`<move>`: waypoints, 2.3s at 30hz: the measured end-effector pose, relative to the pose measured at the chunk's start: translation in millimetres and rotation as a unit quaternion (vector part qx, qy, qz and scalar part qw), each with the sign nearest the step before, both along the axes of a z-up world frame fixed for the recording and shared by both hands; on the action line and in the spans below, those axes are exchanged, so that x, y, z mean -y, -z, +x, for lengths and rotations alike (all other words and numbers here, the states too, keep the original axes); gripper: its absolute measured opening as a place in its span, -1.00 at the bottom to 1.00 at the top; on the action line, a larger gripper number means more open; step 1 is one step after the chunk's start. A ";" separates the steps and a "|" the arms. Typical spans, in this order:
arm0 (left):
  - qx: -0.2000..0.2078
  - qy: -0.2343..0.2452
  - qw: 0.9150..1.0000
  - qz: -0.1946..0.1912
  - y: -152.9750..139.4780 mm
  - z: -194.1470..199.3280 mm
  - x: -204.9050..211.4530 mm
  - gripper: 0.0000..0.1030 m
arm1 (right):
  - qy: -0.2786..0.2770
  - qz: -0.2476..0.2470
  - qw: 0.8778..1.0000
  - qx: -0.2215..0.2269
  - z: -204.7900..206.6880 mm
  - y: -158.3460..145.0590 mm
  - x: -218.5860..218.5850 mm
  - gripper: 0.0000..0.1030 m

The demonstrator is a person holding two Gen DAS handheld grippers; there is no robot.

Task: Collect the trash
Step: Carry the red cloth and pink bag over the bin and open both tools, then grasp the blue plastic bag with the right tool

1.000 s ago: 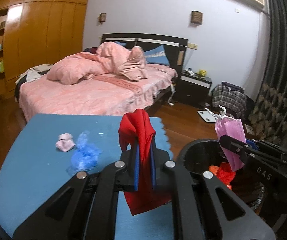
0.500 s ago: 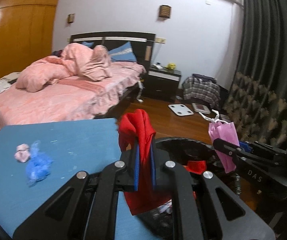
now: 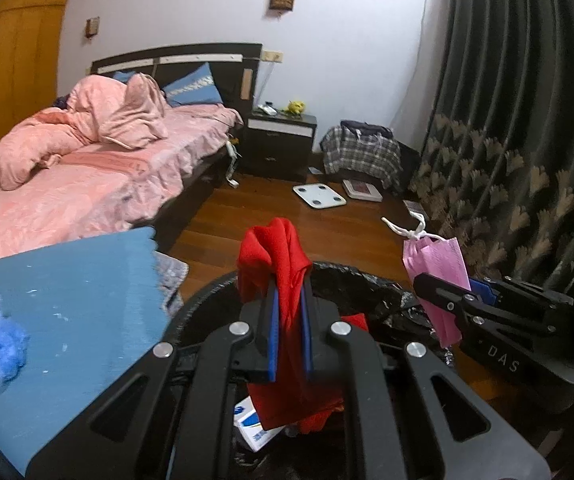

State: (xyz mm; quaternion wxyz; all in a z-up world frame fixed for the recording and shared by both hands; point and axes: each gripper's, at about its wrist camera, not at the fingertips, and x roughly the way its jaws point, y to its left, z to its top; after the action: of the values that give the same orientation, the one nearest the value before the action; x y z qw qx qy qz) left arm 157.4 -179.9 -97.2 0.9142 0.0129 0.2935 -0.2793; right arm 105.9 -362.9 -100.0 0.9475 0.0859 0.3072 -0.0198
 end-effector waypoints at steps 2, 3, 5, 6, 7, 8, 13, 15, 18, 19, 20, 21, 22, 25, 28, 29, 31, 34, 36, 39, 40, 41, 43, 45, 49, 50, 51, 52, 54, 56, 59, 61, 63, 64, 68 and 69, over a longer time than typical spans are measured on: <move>-0.005 0.008 1.000 0.003 4.9 2.2 4.6 -0.66 | 0.003 0.001 1.000 -0.002 0.6 4.8 4.9 -0.50; -0.006 0.010 1.000 0.004 7.9 2.7 5.3 -0.54 | 0.005 0.001 1.000 -0.004 0.4 6.8 6.5 -0.50; -0.012 0.011 1.000 0.004 11.6 4.2 3.7 -0.27 | 0.010 0.001 1.000 -0.010 0.2 12.2 11.0 -0.35; -0.013 0.008 1.000 0.003 13.6 4.3 0.9 -0.10 | 0.012 0.001 1.000 -0.013 -0.2 14.8 13.0 -0.26; -0.014 0.005 1.000 0.001 14.5 4.7 -2.4 -0.05 | 0.014 0.002 1.000 -0.014 -0.7 16.4 14.0 -0.12; -0.015 0.003 1.000 -0.001 15.1 5.3 -7.4 0.05 | 0.015 0.002 1.000 -0.015 -1.4 17.3 14.9 -0.02; -0.020 -0.020 1.000 -0.013 13.4 6.6 -28.9 0.39 | 0.018 0.004 1.000 -0.014 -4.4 18.3 12.0 0.59; -0.013 -0.033 0.999 -0.009 10.5 5.3 -38.2 0.57 | 0.019 0.000 1.000 -0.009 -7.1 15.3 8.1 0.85; 0.004 -0.069 0.998 -0.005 4.6 1.5 -64.3 0.71 | 0.016 -0.013 1.000 0.002 -7.4 10.3 -2.2 0.88; 0.008 -0.083 0.997 -0.003 2.6 0.4 -73.1 0.73 | 0.013 -0.017 1.000 0.004 -7.4 8.5 -6.3 0.88; 0.010 -0.092 0.996 -0.002 0.1 0.2 -80.1 0.75 | 0.010 -0.019 1.000 0.008 -6.8 6.2 -12.1 0.88; 0.013 -0.105 0.994 -0.001 -1.5 -1.6 -91.1 0.76 | 0.006 -0.018 1.000 0.011 -5.7 4.3 -16.0 0.88; 0.015 -0.113 0.993 0.000 -3.3 -2.5 -98.5 0.76 | -0.002 -0.014 1.000 0.017 -5.1 1.5 -23.6 0.88; 0.027 -0.149 0.988 0.011 -9.2 -8.1 -129.9 0.77 | -0.017 -0.010 0.999 0.025 -1.4 -4.3 -40.6 0.88; 0.032 -0.177 0.983 0.019 -13.5 -13.1 -156.1 0.78 | -0.038 -0.003 0.999 0.030 4.8 -7.9 -63.4 0.88; 0.033 -0.188 0.981 0.021 -13.5 -15.1 -167.8 0.78 | -0.046 0.000 0.999 0.030 7.8 -8.8 -72.7 0.88; 0.034 -0.209 0.977 0.025 -13.7 -18.6 -186.3 0.78 | -0.062 0.004 0.998 0.030 12.7 -10.3 -88.2 0.88; 0.032 -0.240 0.970 0.030 -13.0 -22.0 -216.8 0.78 | -0.091 0.005 0.995 0.029 20.9 -12.0 -116.7 0.88; 0.032 -0.257 0.965 0.034 -11.8 -22.7 -234.2 0.78 | -0.111 0.006 0.993 0.031 28.1 -13.9 -139.1 0.88; 0.028 -0.278 0.959 0.039 -10.5 -23.4 -258.0 0.78 | -0.132 0.005 0.991 0.036 36.6 -16.0 -164.7 0.88; 0.025 -0.288 0.956 0.041 -9.0 -22.0 -269.8 0.78 | -0.139 0.004 0.990 0.037 40.4 -16.2 -174.4 0.88; 0.023 -0.295 0.954 0.042 -7.8 -21.8 -276.9 0.78 | -0.146 0.004 0.988 0.038 45.2 -16.3 -185.0 0.88; 0.020 -0.306 0.951 0.043 -4.8 -22.0 -292.6 0.78 | -0.160 0.005 0.986 0.037 54.6 -15.2 -205.5 0.88; 0.018 -0.321 0.946 0.047 -0.4 -20.6 -311.2 0.78 | -0.170 0.005 0.985 0.036 61.3 -13.3 -220.2 0.88; 0.011 -0.344 0.937 0.050 6.9 -13.9 -339.5 0.78 | -0.193 0.001 0.981 0.029 76.8 -5.4 -255.5 0.88; 0.009 -0.348 0.936 0.052 9.0 -10.4 -346.4 0.78 | -0.200 0.000 0.979 0.025 81.3 -2.4 -265.0 0.88; 0.008 -0.352 0.934 0.054 11.0 -6.3 -353.6 0.78 | -0.207 0.000 0.978 0.023 85.7 0.7 -274.0 0.88; 0.008 -0.355 0.933 0.056 12.3 -4.0 -358.7 0.78 | -0.211 0.000 0.977 0.022 88.3 3.4 -279.5 0.88; 0.008 -0.360 0.931 0.061 15.9 0.7 -369.7 0.78 | -0.221 0.001 0.975 0.020 96.3 9.4 -294.0 0.88; 0.005 -0.364 0.929 0.065 21.2 6.7 -381.7 0.78 | -0.231 0.000 0.973 0.013 104.5 16.0 -309.5 0.88; -0.005 -0.370 0.927 0.067 30.4 14.6 -398.3 0.78 | -0.240 0.002 0.971 0.002 115.7 25.8 -329.0 0.88; -0.012 -0.374 0.925 0.066 37.5 19.5 -408.1 0.78 | -0.245 0.003 0.969 -0.004 121.7 32.3 -339.8 0.88; -0.018 -0.376 0.924 0.066 42.7 25.2 -413.9 0.78 | -0.252 0.000 0.968 -0.015 128.9 40.8 -354.5 0.88; -0.020 -0.377 0.924 0.065 45.8 27.5 -417.5 0.78 | -0.254 -0.001 0.967 -0.017 130.9 43.5 -358.5 0.88; -0.029 -0.383 0.921 0.064 55.6 32.2 -431.4 0.78 | -0.267 -0.005 0.963 -0.031 141.6 58.9 -381.4 0.88; -0.030 -0.384 0.921 0.064 57.6 33.3 -433.9 0.78 | -0.269 -0.005 0.962 -0.035 143.4 62.2 -386.0 0.88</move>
State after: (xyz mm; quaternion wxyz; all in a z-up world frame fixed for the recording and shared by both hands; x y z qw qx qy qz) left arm 190.7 254.0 -154.8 0.9392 -0.0505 0.3205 0.1123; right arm 249.3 23.1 -162.2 0.9070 -0.0057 0.3517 0.2317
